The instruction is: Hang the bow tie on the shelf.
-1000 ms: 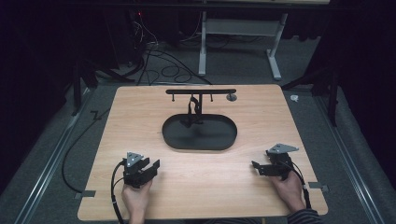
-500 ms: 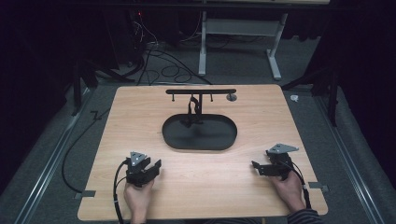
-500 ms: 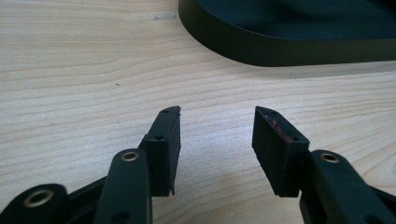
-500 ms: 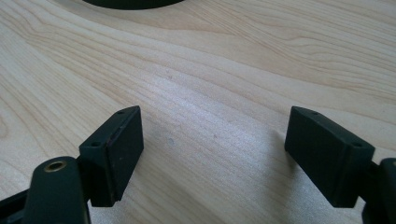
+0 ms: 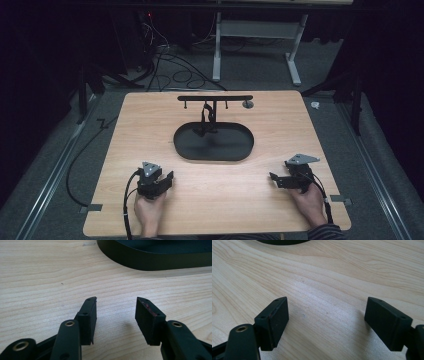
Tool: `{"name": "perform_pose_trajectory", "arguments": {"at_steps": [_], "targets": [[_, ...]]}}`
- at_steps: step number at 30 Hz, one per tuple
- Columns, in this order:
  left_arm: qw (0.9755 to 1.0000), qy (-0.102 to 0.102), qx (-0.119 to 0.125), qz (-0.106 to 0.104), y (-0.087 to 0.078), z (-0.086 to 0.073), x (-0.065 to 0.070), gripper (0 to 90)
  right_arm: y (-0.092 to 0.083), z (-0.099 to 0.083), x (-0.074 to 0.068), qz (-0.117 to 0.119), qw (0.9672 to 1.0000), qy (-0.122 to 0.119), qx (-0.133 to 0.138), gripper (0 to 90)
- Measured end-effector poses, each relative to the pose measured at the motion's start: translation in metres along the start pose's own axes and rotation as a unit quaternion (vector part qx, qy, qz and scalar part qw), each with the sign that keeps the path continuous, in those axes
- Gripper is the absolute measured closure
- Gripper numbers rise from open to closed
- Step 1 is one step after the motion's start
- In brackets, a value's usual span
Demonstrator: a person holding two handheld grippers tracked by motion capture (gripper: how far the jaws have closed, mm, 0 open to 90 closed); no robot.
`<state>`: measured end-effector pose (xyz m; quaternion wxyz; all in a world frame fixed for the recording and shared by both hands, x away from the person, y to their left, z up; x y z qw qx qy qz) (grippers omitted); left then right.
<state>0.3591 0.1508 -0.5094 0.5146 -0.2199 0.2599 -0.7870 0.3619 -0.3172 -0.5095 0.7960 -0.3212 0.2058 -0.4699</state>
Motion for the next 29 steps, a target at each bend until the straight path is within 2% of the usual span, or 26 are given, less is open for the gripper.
{"name": "perform_pose_trajectory", "arguments": {"at_steps": [10,16,29], "targets": [[0.9999,0.013,-0.005,0.01,0.005,0.0,0.003,50.6,0.0,0.0,0.0,0.0,1.0,0.0,0.0,20.5],[0.9984,0.051,-0.014,0.022,0.008,0.0,0.01,42.8,0.0,0.0,0.0,0.0,1.0,0.0,0.0,20.6],[0.9986,0.047,-0.014,0.022,0.008,0.0,0.011,39.9,0.0,0.0,0.0,0.0,1.0,0.0,0.0,20.6]]}}
Point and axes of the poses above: each handheld gripper's, and its own axes: y roughly forward along the jaws, z roughly out of its top, x roughly to its right, the point moved 1 cm from there along y, roughly forward along the jaws, and after that the axes turned 3 degrees about y, right-handed, at the moved point
